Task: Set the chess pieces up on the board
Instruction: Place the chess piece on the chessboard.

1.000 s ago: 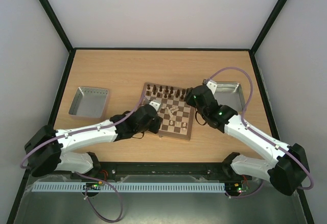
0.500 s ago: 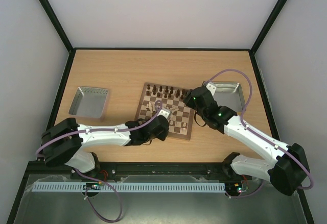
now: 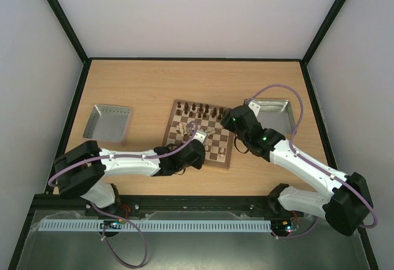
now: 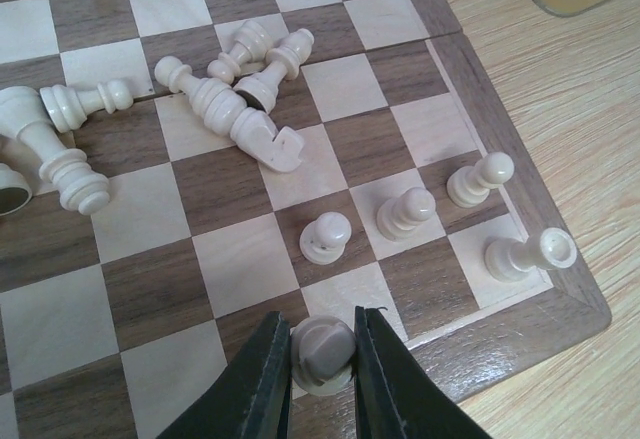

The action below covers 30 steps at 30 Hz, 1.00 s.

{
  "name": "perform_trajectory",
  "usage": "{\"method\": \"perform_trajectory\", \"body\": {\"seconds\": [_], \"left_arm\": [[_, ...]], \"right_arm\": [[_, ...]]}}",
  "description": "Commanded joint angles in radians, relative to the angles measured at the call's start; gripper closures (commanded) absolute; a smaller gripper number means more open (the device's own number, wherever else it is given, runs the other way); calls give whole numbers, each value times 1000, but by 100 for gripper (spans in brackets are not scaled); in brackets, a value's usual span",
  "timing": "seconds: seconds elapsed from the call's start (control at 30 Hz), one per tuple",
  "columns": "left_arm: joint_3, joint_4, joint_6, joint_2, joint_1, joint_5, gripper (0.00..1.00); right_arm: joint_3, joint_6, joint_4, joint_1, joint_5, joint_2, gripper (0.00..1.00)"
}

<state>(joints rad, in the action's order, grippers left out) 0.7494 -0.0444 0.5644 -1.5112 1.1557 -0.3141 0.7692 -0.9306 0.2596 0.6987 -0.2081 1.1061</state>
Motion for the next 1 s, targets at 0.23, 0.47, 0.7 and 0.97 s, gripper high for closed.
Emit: {"method": "perform_trajectory", "body": {"seconds": [0.23, 0.47, 0.7, 0.97], "left_arm": [[-68, -54, 27, -10, 8, -69, 91], [-90, -95, 21, -16, 7, -29, 86], [-91, -93, 19, -12, 8, -33, 81], [-87, -71, 19, 66, 8, -42, 48]], "right_arm": [[-21, -17, -3, -4, -24, -20, 33], [-21, -14, -5, -4, -21, -19, 33], [-30, -16, -6, -4, -19, -34, 33], [-30, 20, -18, -4, 17, -50, 32]]}}
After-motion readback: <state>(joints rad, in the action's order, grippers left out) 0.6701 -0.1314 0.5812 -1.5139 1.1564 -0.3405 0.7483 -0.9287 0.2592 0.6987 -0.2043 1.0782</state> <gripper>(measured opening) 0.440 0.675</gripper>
